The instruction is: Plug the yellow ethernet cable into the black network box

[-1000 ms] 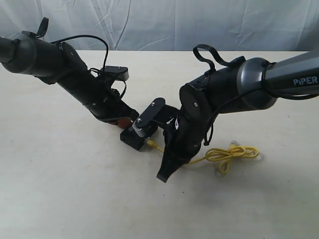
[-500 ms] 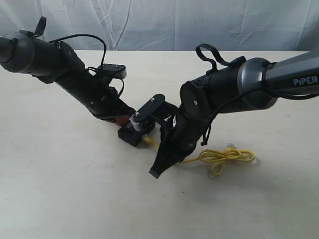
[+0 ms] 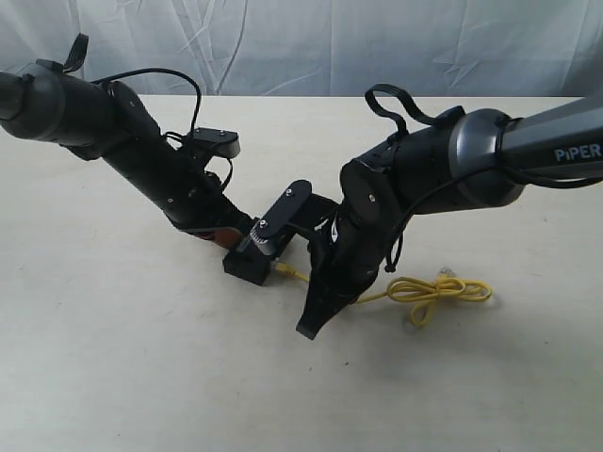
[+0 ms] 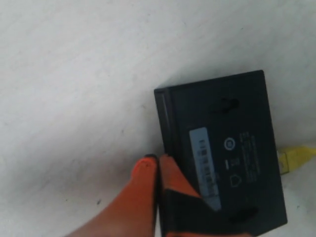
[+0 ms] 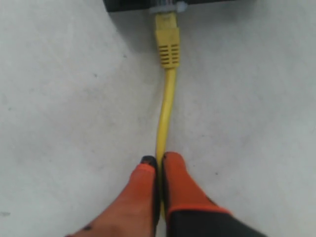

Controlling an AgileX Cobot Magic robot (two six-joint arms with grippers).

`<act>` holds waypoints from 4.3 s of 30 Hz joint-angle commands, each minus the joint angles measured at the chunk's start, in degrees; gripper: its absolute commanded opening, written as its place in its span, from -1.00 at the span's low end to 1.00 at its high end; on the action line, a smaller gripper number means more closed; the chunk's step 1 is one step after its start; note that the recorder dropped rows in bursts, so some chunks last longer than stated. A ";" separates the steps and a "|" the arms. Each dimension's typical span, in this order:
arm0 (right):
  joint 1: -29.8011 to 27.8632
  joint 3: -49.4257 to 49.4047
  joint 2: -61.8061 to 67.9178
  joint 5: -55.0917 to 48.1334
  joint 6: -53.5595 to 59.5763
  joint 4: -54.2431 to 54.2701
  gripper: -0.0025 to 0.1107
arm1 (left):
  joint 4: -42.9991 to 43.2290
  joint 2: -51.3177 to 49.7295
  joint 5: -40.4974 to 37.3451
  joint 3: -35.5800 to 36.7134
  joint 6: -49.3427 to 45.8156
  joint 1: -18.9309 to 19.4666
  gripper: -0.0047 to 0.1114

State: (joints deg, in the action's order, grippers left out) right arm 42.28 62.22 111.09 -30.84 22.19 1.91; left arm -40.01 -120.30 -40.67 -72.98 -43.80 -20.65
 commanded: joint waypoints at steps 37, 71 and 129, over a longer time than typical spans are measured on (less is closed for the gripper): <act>0.16 0.38 -0.66 4.50 0.07 1.33 -0.26 | -1.72 0.63 -2.80 0.62 -1.78 -0.64 -0.92; -22.71 -11.76 -27.35 -1.99 -2.24 20.89 -0.95 | 21.40 30.34 1.29 7.63 23.59 9.94 -0.92; -29.64 -47.85 -95.17 18.22 -24.23 2.43 -0.96 | 20.52 89.57 34.29 46.46 27.15 16.75 -0.92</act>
State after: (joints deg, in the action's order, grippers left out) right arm 12.93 17.64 18.02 -13.05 -1.88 4.99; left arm -19.37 -31.11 -7.10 -26.77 -16.95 -4.07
